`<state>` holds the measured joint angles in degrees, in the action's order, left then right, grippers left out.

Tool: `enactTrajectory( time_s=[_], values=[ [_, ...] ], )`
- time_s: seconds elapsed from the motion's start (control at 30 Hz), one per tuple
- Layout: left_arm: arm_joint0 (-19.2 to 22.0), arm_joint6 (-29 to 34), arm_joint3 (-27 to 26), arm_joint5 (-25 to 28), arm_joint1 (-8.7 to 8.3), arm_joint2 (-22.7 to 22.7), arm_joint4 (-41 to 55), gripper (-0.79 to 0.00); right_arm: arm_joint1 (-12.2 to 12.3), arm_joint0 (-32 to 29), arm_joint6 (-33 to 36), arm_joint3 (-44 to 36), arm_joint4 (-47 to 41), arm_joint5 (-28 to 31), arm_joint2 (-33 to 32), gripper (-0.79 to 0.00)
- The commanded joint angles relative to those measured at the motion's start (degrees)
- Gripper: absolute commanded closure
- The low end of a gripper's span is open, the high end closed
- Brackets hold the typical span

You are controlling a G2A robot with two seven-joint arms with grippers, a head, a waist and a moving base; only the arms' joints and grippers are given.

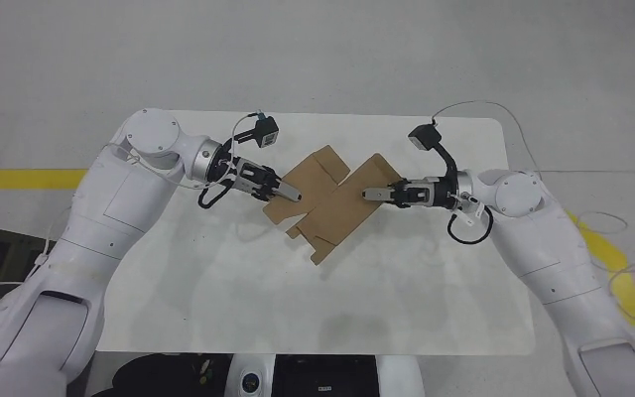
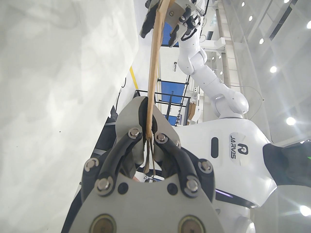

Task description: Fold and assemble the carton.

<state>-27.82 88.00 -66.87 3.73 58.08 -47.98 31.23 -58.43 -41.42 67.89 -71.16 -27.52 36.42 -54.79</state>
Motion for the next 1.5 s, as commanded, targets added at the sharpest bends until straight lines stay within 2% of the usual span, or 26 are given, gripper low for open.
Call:
enactTrajectory(
  time_s=[0.0,0.33,0.47,0.67,0.7,0.77,0.8,1.07,1.27,1.47],
  values=[
    [0.0,0.0,0.2,0.1,-0.07,0.0,0.0,0.000,0.0,0.0,-0.1,0.4,-0.4,0.1,-0.1,-0.246],
    [-0.1,0.0,0.1,0.7,-0.38,0.1,0.3,0.000,-0.2,0.0,-0.1,0.8,-2.1,0.0,0.1,-0.197],
    [-0.2,0.0,0.1,0.8,-0.55,0.1,0.6,0.000,-0.3,0.1,0.0,1.7,-2.7,0.0,0.3,0.000],
    [-0.2,0.0,0.0,1.3,-0.81,0.0,0.6,0.000,-0.3,0.3,0.2,1.9,-3.2,-0.2,0.6,0.000],
    [-0.3,0.0,0.0,1.4,-0.84,-0.1,0.6,-0.034,-0.3,0.3,0.1,1.9,-3.2,-0.1,0.6,0.000],
    [-0.3,0.0,0.0,1.6,-0.88,-0.2,0.7,-0.385,-0.3,0.3,0.1,2.1,-3.4,-0.1,0.6,0.000],
    [-0.3,0.0,0.1,1.7,-0.91,-0.4,0.7,-0.770,-0.3,0.3,0.0,2.1,-3.5,-0.1,0.6,0.000],
    [-1.3,-3.6,0.3,1.7,-1.02,-2.4,2.7,-0.785,-0.3,-0.2,-3.4,3.5,-3.5,0.8,-0.8,0.000],
    [-3.7,-11.2,-0.7,0.5,-1.14,-4.2,3.4,-0.785,-0.1,-2.0,-9.5,0.5,0.4,-1.7,-2.4,0.000],
    [-6.2,-14.7,-1.8,-0.1,-0.96,-5.7,7.2,-0.785,0.1,-4.3,-14.5,-2.3,3.7,-4.2,-4.1,0.000]
  ],
)
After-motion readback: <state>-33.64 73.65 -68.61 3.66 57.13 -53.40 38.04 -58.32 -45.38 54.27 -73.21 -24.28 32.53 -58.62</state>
